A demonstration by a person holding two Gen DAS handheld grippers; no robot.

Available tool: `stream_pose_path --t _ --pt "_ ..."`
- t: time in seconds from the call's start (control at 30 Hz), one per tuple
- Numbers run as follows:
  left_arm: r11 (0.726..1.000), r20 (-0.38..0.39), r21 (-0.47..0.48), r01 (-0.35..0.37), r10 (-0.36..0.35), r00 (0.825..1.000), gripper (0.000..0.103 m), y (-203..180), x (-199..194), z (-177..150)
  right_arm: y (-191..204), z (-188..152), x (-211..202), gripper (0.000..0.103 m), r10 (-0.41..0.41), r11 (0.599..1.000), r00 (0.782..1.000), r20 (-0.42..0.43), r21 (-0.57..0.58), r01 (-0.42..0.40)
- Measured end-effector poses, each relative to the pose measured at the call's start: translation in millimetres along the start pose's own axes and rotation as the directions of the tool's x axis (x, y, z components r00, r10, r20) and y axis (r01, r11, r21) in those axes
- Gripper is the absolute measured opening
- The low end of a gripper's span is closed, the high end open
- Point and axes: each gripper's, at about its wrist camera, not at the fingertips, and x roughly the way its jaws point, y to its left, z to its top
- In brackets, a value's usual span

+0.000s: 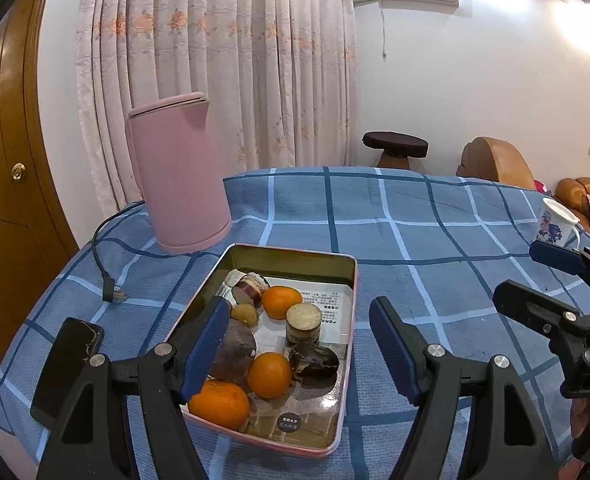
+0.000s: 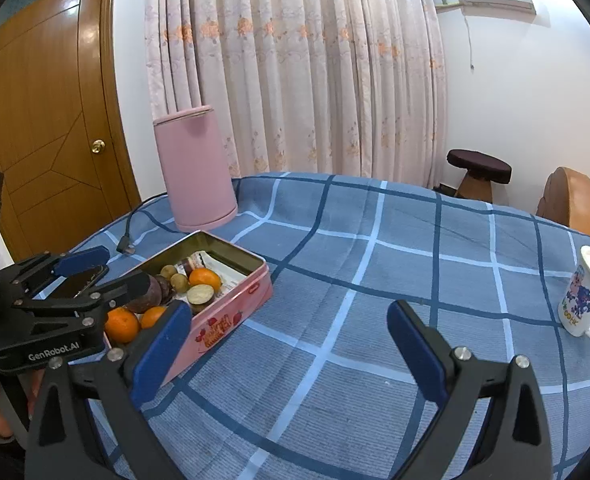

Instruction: Organize fruits

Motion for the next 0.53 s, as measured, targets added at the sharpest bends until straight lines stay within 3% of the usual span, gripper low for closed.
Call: stream_pose_path --t 0.17,0.27,0.53 --pt "1.0 -0.011 0.003 -0.004 0.004 1.0 0.075 -1.4 2.2 -1.5 -0.2 -0.5 -0.2 0.1 0.0 1.0 1.0 -0.003 0.0 0.0" --pt "1.0 -0.013 0.004 -0.002 0.002 1.0 0.084 -1.9 3.2 -2.6 -0.5 -1.6 -1.9 0.1 0.0 1.0 1.0 -0.005 -0.002 0.0" --pt "1.0 0.001 0.021 0.0 0.0 1.0 0.084 -4.8 0.7 -3.3 -4.1 -4.0 -2.2 0.1 -0.01 1.0 1.0 -0.011 -0.004 0.01"
